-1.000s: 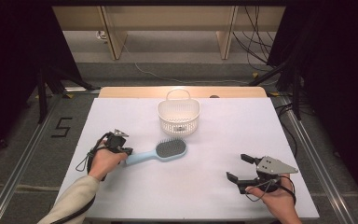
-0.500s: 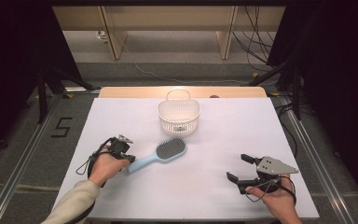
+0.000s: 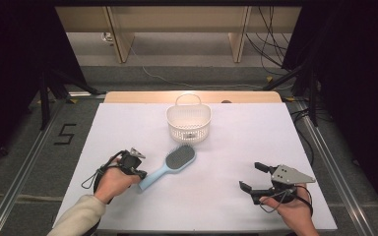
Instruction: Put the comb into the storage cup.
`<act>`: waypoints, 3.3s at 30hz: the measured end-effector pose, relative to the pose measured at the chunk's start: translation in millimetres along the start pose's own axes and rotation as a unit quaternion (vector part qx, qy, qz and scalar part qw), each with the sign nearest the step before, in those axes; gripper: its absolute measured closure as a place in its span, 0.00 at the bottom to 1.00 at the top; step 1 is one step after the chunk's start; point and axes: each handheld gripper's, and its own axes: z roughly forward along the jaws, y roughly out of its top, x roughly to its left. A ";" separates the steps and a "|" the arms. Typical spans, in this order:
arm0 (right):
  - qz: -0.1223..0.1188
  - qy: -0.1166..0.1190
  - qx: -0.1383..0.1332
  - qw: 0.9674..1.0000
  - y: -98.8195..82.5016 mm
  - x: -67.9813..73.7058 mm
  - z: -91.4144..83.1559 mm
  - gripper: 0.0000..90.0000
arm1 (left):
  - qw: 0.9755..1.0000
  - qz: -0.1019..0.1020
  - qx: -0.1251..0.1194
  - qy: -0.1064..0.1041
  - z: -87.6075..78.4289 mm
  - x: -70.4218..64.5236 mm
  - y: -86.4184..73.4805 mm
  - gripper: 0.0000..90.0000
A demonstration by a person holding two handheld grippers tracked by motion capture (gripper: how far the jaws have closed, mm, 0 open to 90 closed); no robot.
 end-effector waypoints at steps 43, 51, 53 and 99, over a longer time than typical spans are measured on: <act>0.000 0.002 0.000 1.000 -0.1 0.1 -0.1 0.17 | 0.999 0.046 0.009 -0.020 -2.0 -33.9 -4.5 1.00; 0.000 0.003 0.000 1.000 -0.2 0.2 0.1 0.17 | 0.999 0.043 -0.011 -0.018 -8.8 -28.2 -2.2 0.90; -0.001 0.003 0.000 1.000 -0.1 0.1 -0.2 0.17 | 0.998 0.042 -0.033 -0.012 -12.1 -26.5 -1.3 0.83; 0.001 0.002 -0.002 1.000 -0.1 -0.2 0.4 0.17 | 0.988 0.065 -0.138 0.013 -17.7 -47.9 30.6 0.09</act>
